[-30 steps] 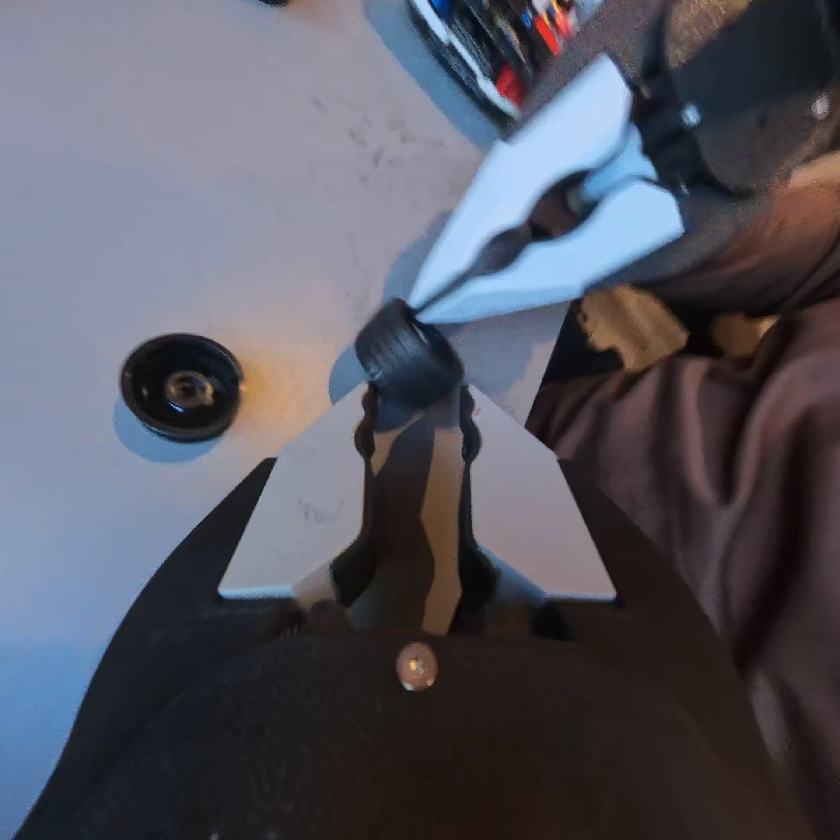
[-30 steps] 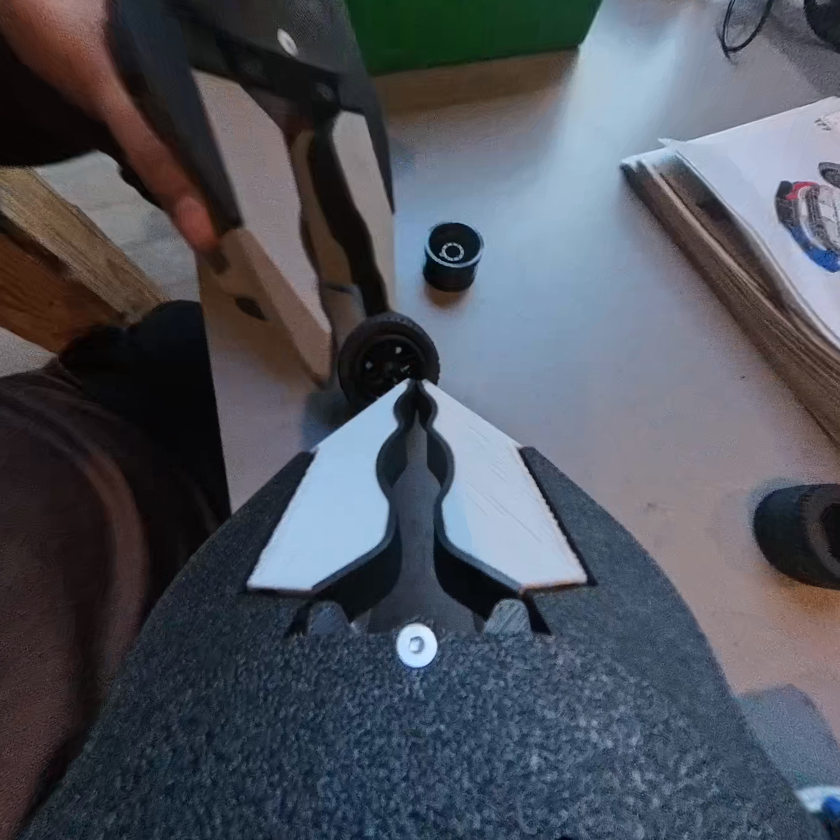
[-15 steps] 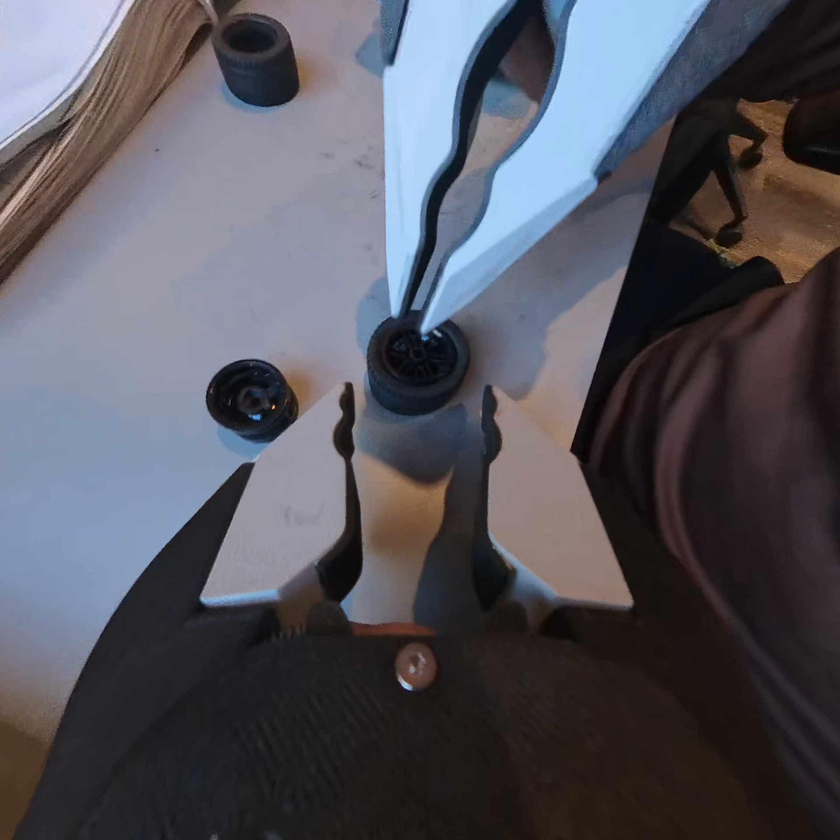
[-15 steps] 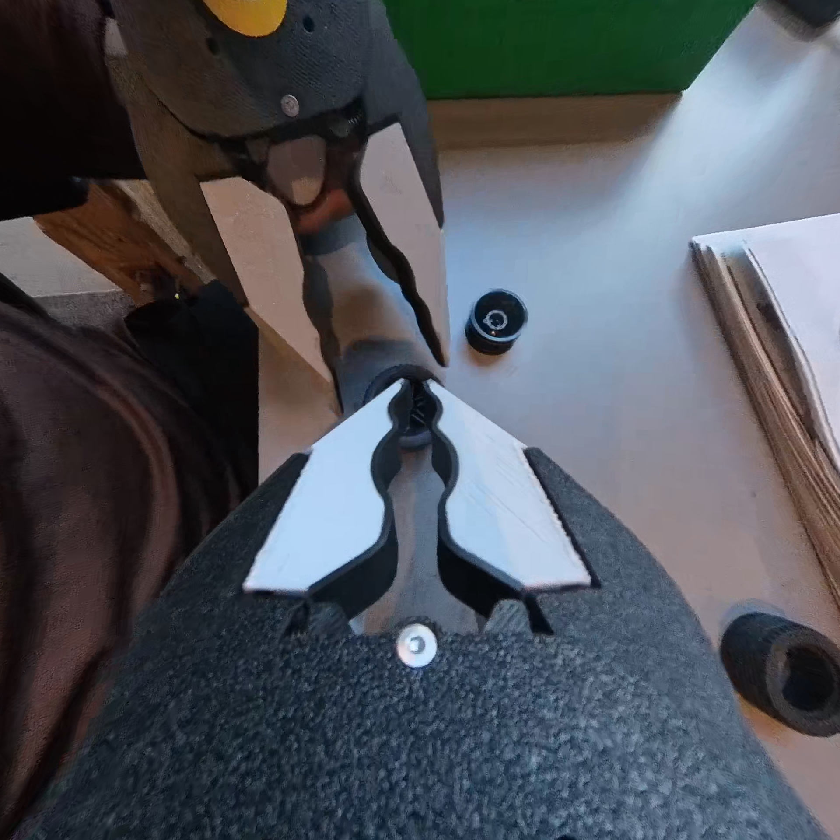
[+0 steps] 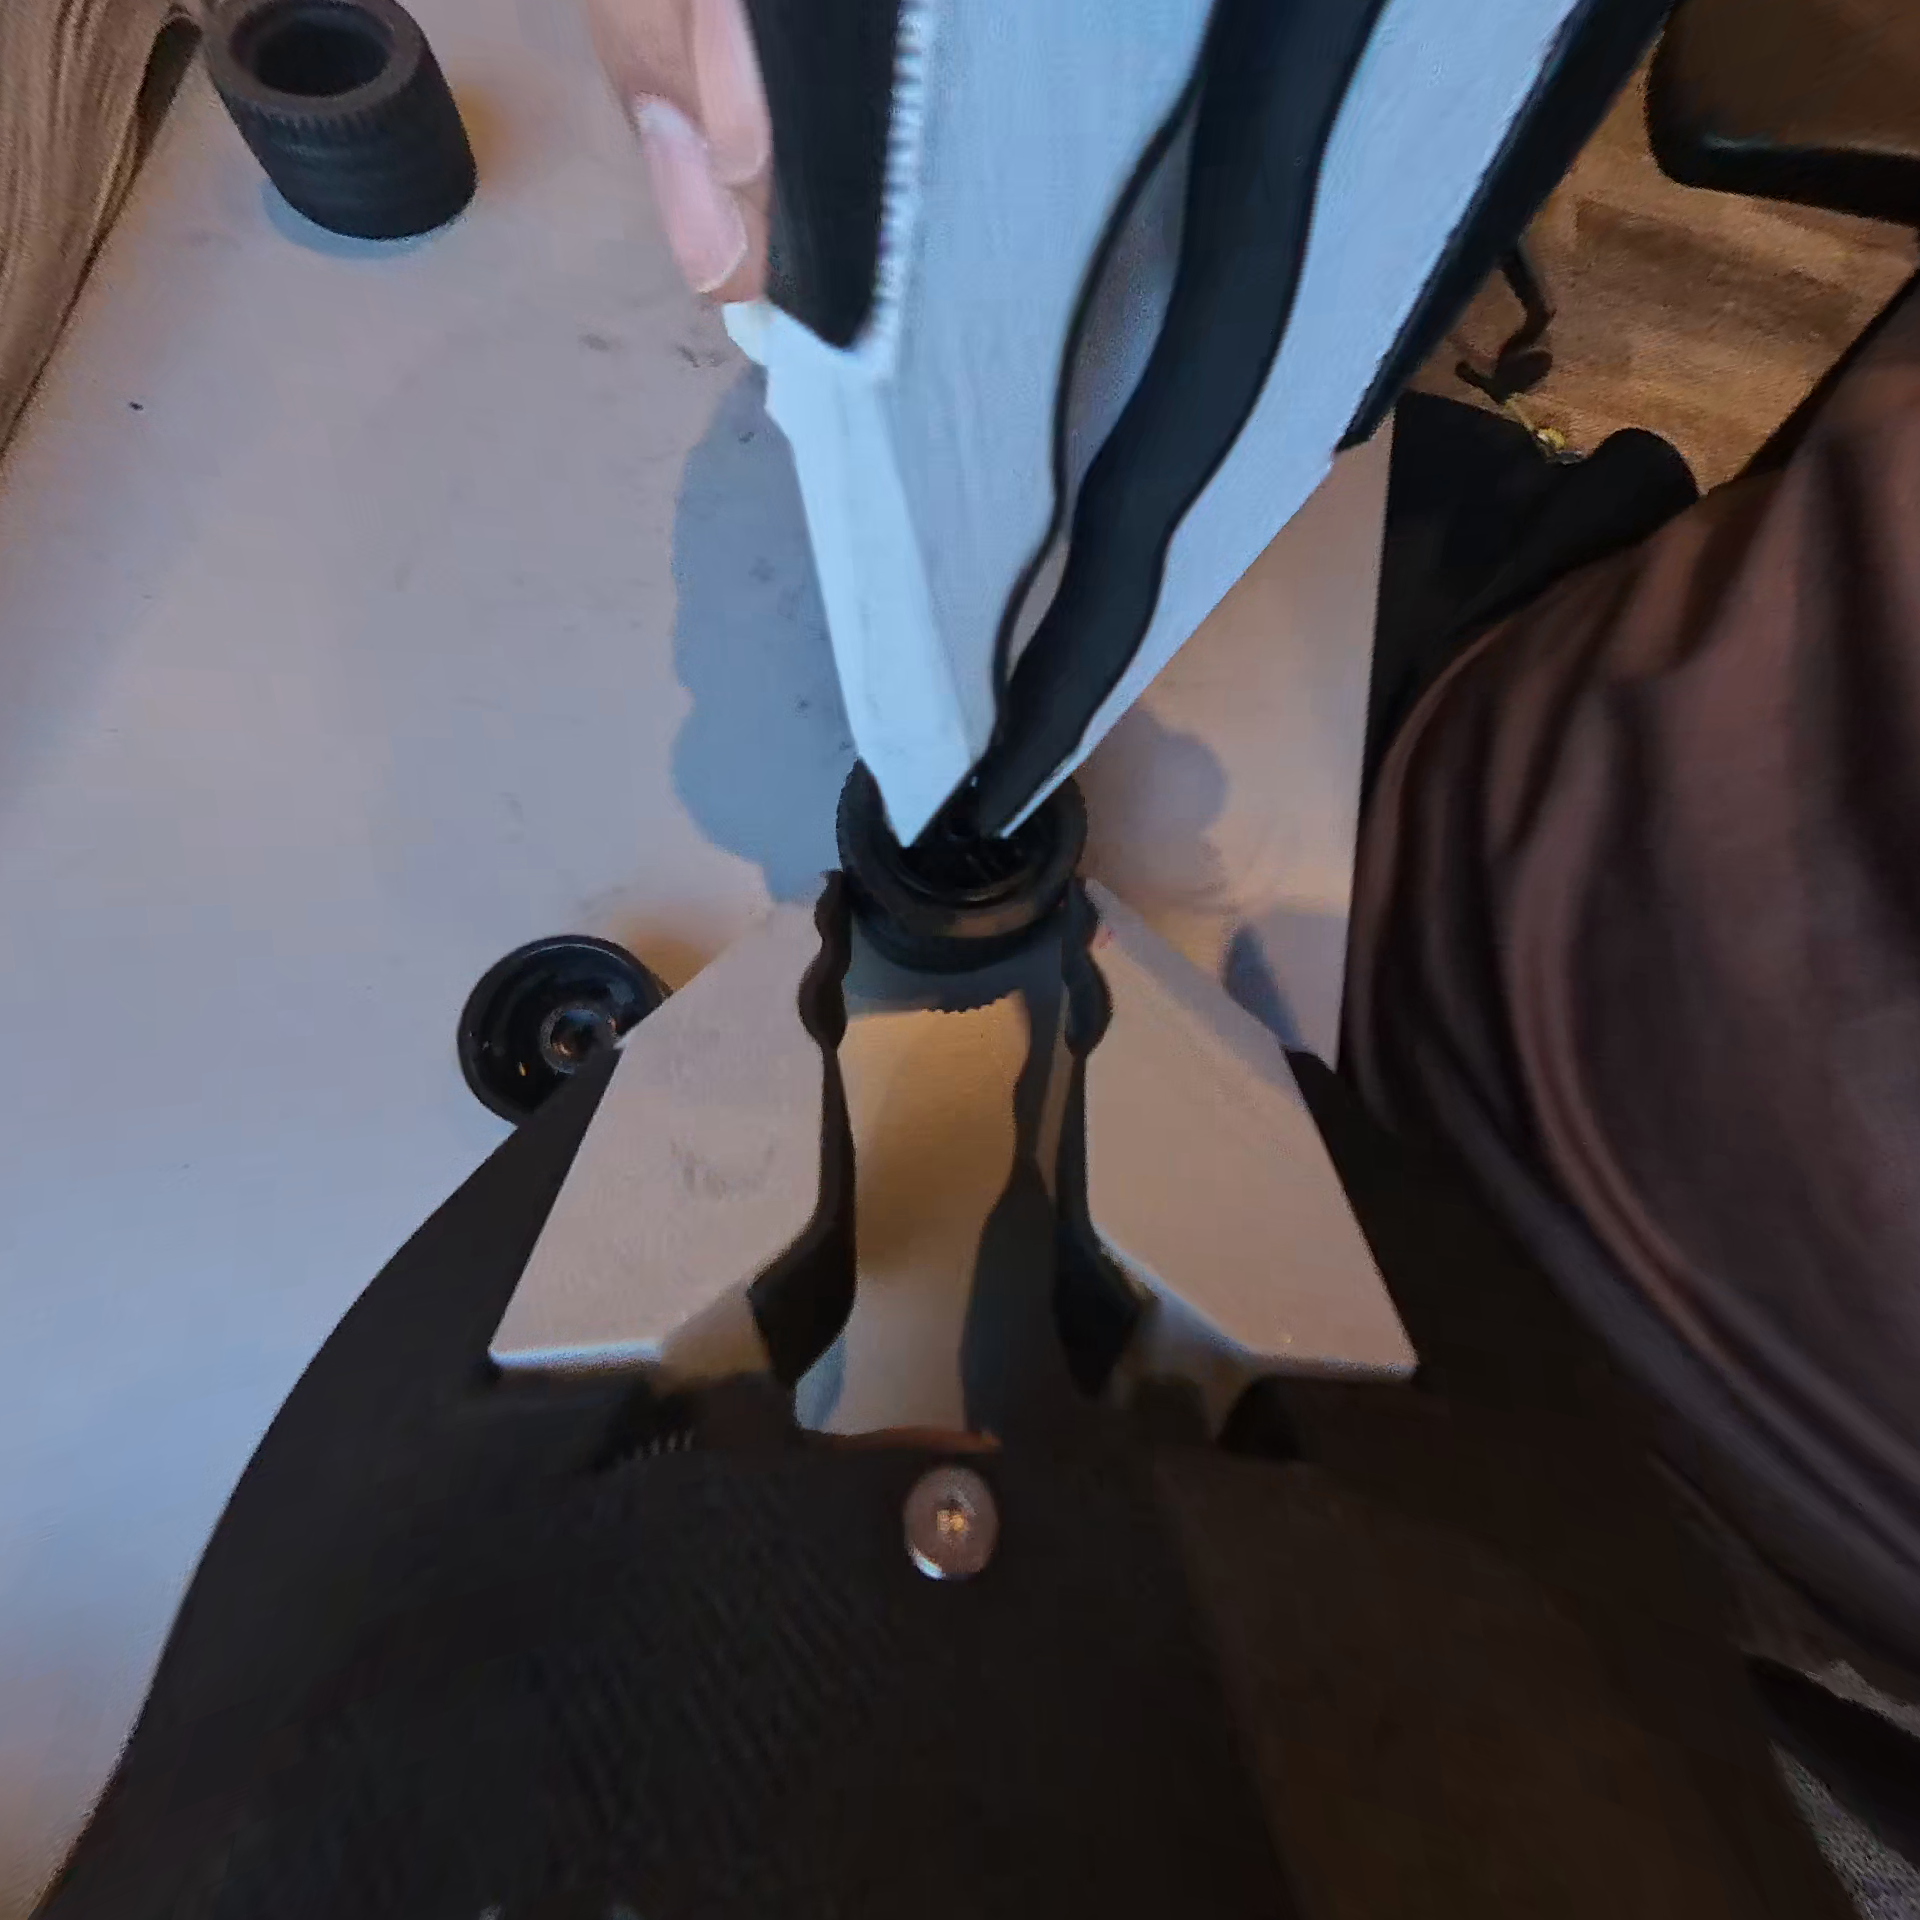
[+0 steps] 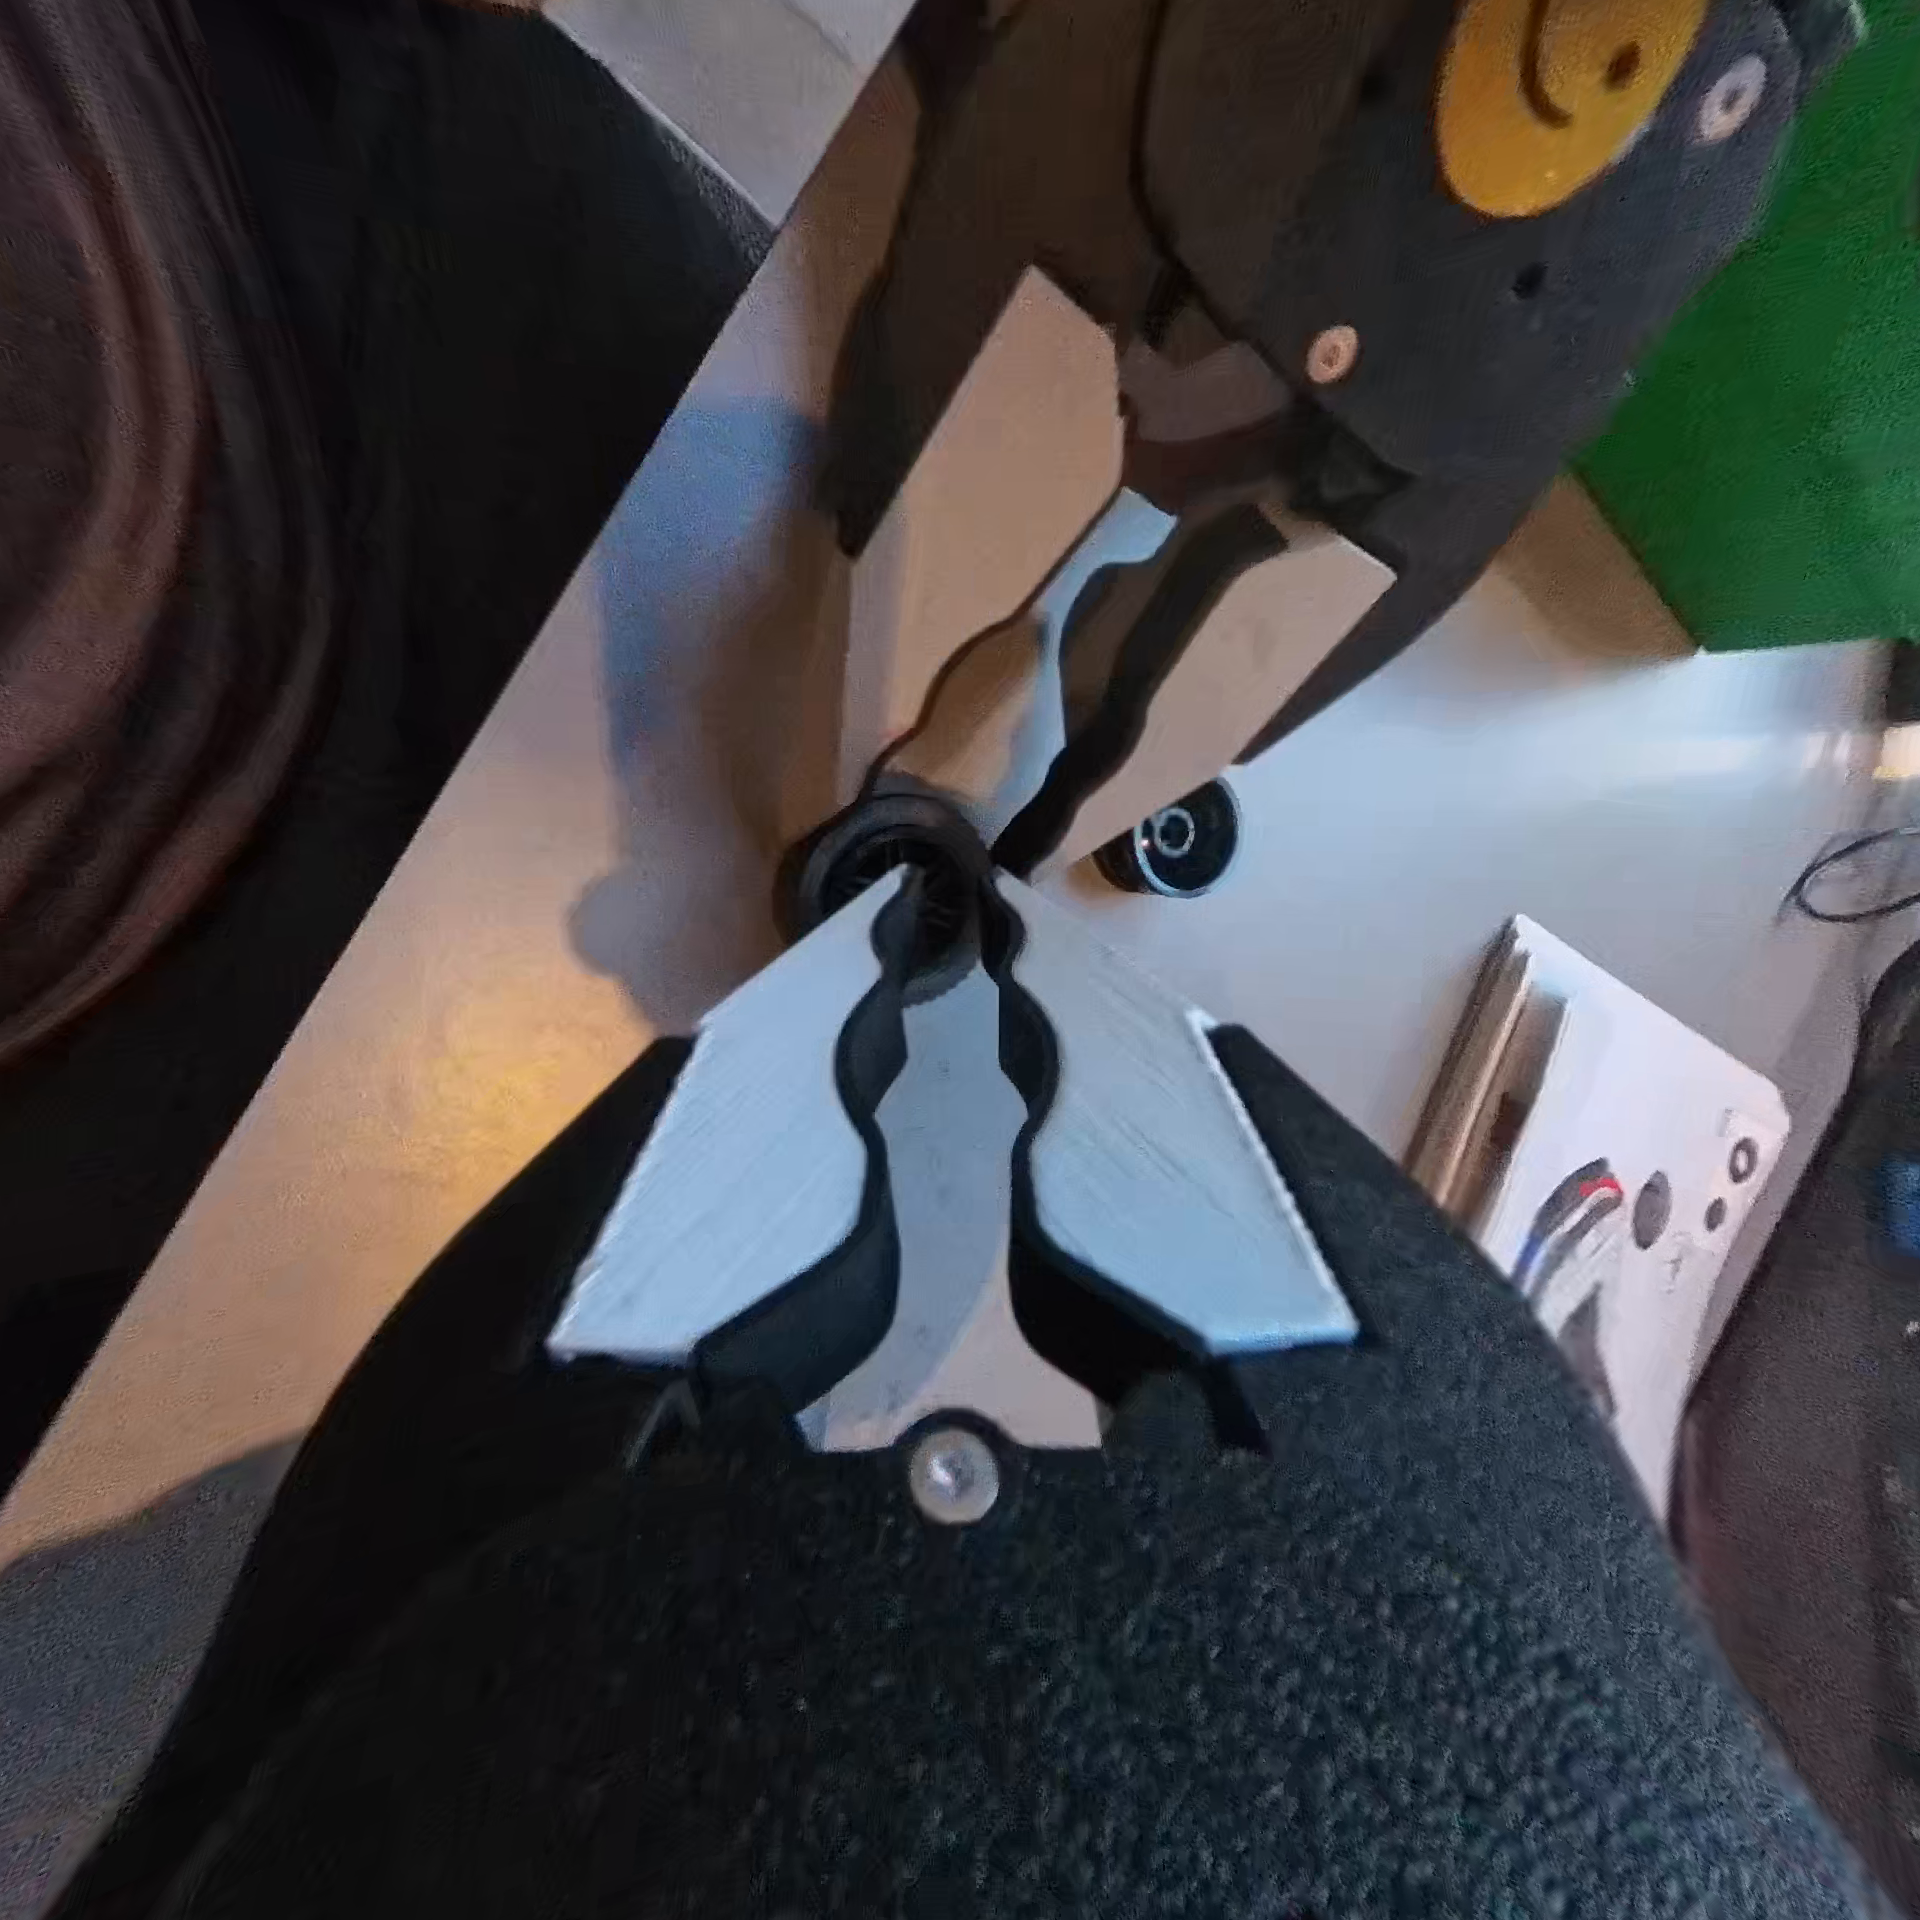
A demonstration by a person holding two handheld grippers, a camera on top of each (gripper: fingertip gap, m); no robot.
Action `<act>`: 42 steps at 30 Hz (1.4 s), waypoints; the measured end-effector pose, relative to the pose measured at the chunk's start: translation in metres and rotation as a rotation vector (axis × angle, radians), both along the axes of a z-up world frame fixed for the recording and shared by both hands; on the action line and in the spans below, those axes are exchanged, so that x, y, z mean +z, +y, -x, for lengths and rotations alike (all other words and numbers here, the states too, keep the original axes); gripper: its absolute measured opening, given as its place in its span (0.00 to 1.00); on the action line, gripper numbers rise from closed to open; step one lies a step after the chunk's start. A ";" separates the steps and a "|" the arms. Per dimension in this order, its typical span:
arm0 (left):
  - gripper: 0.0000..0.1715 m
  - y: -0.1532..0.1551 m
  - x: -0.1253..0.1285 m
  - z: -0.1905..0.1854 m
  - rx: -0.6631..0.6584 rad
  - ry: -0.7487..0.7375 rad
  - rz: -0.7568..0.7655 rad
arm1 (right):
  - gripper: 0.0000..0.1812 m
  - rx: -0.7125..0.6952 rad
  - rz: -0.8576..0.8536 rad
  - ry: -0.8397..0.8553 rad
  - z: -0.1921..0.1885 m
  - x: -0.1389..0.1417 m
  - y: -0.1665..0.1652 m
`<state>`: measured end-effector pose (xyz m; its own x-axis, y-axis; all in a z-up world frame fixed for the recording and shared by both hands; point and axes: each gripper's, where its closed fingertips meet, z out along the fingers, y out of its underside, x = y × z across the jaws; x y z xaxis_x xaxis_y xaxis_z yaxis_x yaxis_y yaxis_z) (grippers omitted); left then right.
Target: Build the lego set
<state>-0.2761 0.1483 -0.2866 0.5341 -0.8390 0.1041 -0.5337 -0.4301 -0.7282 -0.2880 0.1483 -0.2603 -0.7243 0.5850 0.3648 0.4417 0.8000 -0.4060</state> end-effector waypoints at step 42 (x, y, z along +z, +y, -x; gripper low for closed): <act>0.22 0.000 0.000 0.000 -0.013 -0.004 0.007 | 0.00 0.154 -0.076 -0.285 -0.001 -0.012 0.000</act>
<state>-0.2762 0.1480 -0.2870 0.5231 -0.8449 0.1117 -0.5361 -0.4282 -0.7275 -0.2871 0.1482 -0.2721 -0.8812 0.4399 0.1730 0.4008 0.8894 -0.2201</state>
